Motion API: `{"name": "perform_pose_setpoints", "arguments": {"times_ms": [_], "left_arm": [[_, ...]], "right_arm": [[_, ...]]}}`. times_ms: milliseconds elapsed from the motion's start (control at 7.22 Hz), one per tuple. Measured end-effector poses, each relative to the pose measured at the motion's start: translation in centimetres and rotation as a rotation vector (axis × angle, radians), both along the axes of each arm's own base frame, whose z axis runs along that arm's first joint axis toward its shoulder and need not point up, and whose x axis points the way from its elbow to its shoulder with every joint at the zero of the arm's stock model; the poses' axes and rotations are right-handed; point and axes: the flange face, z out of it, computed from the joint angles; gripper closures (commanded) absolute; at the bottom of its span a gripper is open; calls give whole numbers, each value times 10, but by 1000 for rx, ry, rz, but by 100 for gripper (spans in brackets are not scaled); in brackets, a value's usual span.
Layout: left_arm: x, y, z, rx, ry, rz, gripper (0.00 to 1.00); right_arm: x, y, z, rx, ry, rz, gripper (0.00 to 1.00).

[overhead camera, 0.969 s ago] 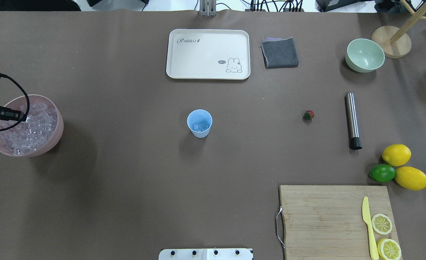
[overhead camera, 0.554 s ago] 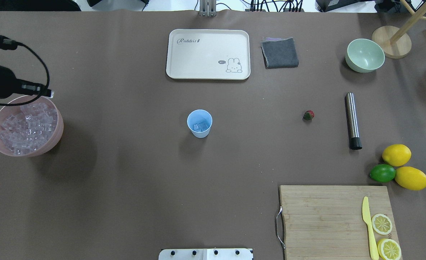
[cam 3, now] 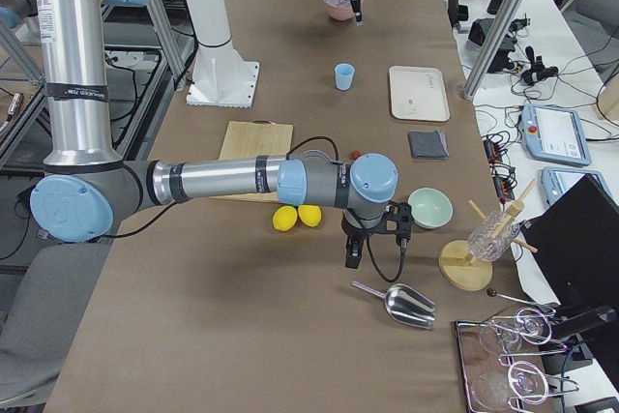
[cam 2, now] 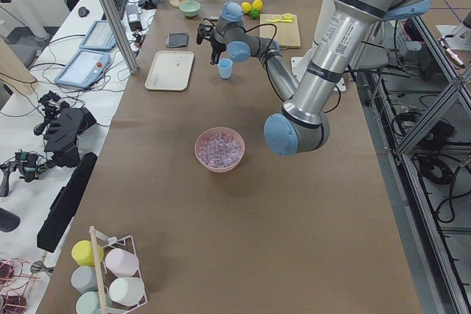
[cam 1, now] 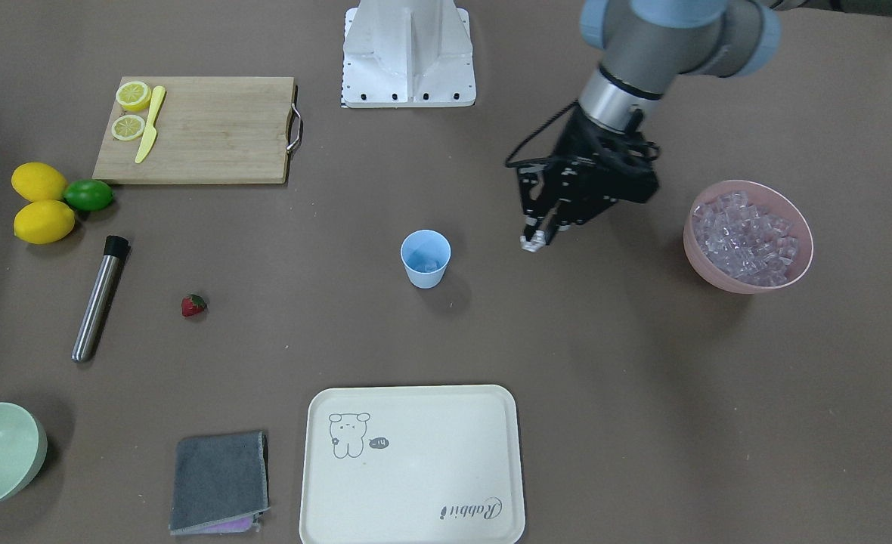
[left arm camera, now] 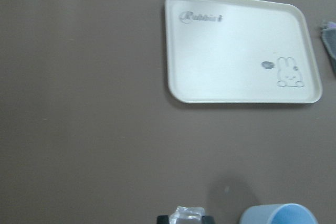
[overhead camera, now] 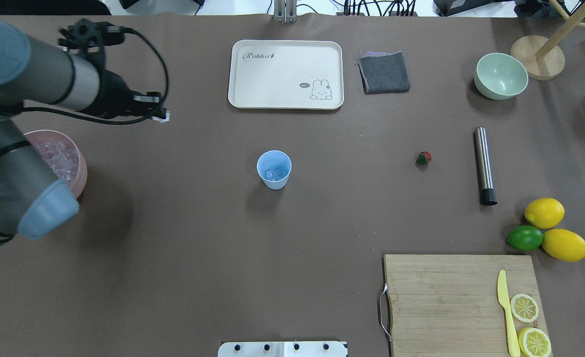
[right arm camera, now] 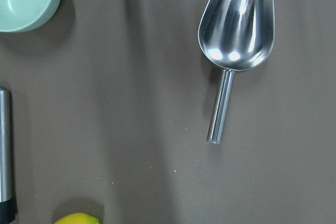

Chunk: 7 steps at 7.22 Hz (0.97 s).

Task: Mash ice and strawberries in cup
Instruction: 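Lift the ice cube and carry it over the light-blue cup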

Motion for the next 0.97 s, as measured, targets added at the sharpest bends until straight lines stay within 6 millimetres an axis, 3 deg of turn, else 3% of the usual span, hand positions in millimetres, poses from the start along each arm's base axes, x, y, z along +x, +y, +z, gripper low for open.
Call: {"name": "perform_pose_setpoints", "arguments": {"times_ms": [138,415,831,969], "left_arm": [[39,17,-15,6,9,-11,100],[85,43,-15,12,12,-21,100],[108,53,-9,12,-6,-21,100],[110,51,-7,14,-10,-28,48]], "right_arm": [[0,0,1,-1,1,0,0],[0,-1,1,-1,1,0,0],[0,-2,2,-3,1,0,0],[0,-2,2,-4,1,0,0]]}}
